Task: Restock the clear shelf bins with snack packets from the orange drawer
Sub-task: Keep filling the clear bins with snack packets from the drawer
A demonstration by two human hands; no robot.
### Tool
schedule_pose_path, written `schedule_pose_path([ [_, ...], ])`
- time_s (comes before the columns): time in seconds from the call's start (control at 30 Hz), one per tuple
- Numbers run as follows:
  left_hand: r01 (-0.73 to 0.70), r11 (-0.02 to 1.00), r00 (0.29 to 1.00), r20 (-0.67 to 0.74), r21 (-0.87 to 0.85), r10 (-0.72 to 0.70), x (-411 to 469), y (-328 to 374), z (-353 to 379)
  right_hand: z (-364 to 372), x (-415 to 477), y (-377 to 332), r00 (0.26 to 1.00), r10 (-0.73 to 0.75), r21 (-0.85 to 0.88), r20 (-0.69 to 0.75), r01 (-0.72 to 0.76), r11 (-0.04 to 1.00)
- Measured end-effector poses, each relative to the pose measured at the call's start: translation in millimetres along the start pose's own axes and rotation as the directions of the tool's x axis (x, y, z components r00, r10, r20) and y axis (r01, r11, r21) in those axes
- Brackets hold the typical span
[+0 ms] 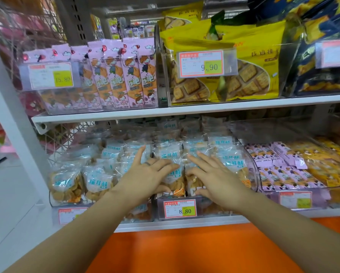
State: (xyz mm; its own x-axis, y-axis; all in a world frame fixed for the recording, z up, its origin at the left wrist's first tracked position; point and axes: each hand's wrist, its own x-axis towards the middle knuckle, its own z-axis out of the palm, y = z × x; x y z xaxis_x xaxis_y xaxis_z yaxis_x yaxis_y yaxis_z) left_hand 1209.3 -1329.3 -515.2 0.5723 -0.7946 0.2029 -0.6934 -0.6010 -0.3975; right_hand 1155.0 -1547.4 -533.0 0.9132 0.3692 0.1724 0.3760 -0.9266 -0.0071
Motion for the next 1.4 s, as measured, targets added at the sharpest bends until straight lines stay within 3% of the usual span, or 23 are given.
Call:
schedule_pose_path([
  [0.13,0.020,0.999,0.998,-0.062,-0.026,-0.022,-7,-2,4,-20,0,-3,0.999,0.009,0.034,0.040,-0.010,0.999],
  [0.3,0.094,0.992,0.984,-0.143,-0.084,-0.106,-19,-1,3,-39,31,-14,0.984,0.048,0.063,-0.171,-0.037,0.997],
  [0.43,0.103,0.991,0.983,-0.142,-0.084,-0.115,-21,8,5,-29,59,-22,0.986,0.117,0.015,-0.120,-0.116,0.993],
  [0.63,0.115,0.992,0.986,-0.117,-0.045,-0.120,-17,10,8,-27,81,-22,0.989,0.103,-0.023,-0.109,-0.106,0.994],
  [0.8,0.086,0.996,0.991,-0.108,0.008,-0.085,-12,12,8,-23,85,-19,0.987,0.148,0.108,-0.068,-0.140,0.984],
  [0.93,0.022,0.999,0.989,-0.146,0.026,-0.018,-13,13,11,-17,79,-17,0.967,0.217,0.299,-0.132,-0.169,0.939],
  [1.03,-0.012,1.000,0.992,-0.123,0.027,0.016,-13,9,10,-15,75,-19,0.954,0.254,0.333,-0.161,-0.190,0.923],
  [1.2,0.094,0.991,0.986,0.130,0.094,-0.106,6,24,-6,-23,76,-22,0.968,0.225,0.303,-0.107,-0.184,0.935],
  [1.4,0.250,0.966,0.966,0.089,-0.069,-0.243,-3,21,-25,-30,12,-3,0.962,0.091,0.049,-0.258,-0.081,0.996],
])
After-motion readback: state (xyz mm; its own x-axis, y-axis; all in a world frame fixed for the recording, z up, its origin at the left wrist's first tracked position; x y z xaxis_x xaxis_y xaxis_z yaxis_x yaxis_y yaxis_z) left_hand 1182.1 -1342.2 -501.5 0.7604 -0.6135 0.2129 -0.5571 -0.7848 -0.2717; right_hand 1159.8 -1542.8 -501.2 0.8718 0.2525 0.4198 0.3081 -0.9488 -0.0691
